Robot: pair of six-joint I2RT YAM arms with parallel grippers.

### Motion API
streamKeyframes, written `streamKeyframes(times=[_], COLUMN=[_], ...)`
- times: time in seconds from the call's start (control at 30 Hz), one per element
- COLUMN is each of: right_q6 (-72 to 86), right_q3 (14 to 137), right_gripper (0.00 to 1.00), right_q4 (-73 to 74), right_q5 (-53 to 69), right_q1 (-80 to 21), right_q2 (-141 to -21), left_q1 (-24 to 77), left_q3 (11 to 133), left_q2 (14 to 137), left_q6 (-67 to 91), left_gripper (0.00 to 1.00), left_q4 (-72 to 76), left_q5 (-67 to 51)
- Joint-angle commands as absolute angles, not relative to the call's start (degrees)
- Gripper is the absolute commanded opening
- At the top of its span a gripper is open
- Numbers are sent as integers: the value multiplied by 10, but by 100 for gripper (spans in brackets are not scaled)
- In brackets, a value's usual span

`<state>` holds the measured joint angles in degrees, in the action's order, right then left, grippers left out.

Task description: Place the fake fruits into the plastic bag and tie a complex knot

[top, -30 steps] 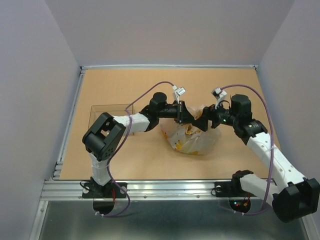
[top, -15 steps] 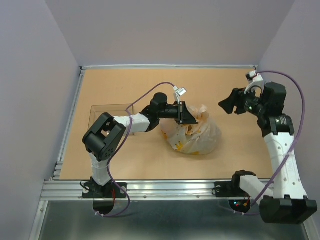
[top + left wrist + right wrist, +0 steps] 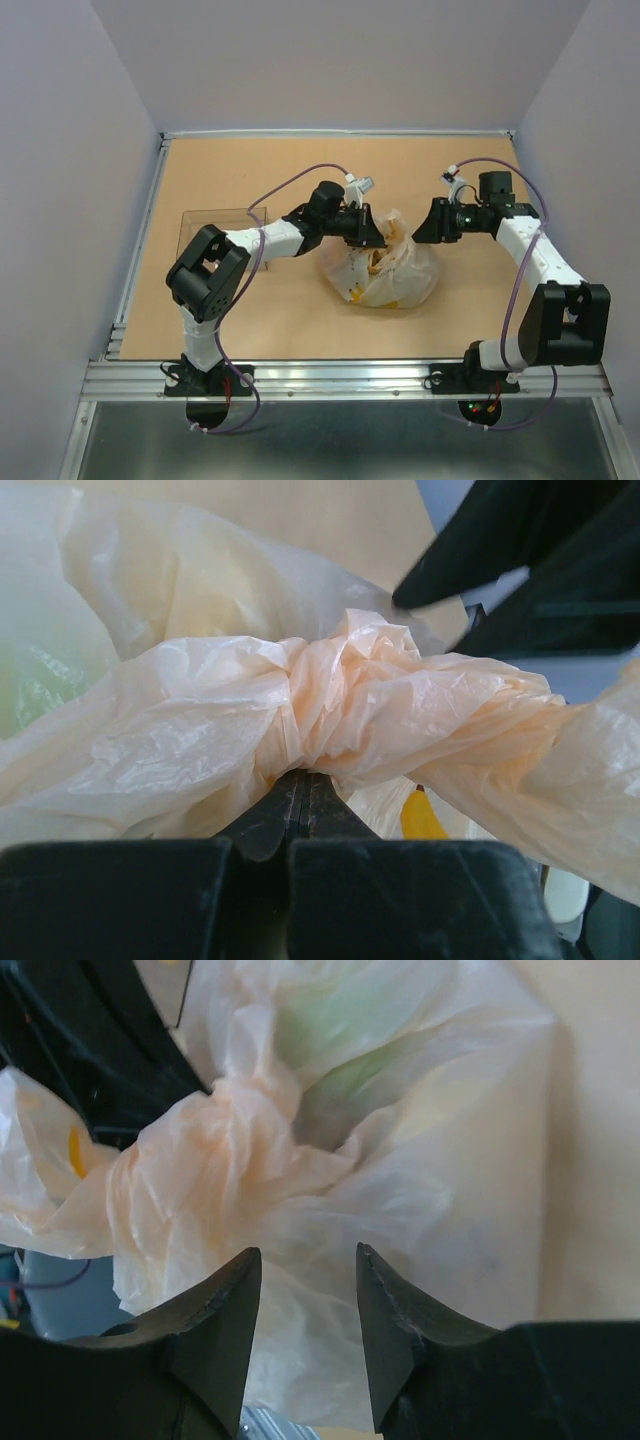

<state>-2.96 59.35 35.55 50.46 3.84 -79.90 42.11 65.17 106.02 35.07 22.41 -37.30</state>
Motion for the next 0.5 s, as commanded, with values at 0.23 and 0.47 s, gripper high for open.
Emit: streamKeyframes(times=[0.23,0.47], right_q6=[-28,148], right_q3=[544,470], right_gripper=[91,95], right_q4=[352,171], right_q5=[550,557], right_q1=[-34,-54], right_q2=[-804,-793], left_q1=[454,458], left_q3=[740,687], left_q2=[1131,1137], left_q6=[393,562], left_gripper=[0,0], left_q4=[278,554], left_q5=[-419,-517])
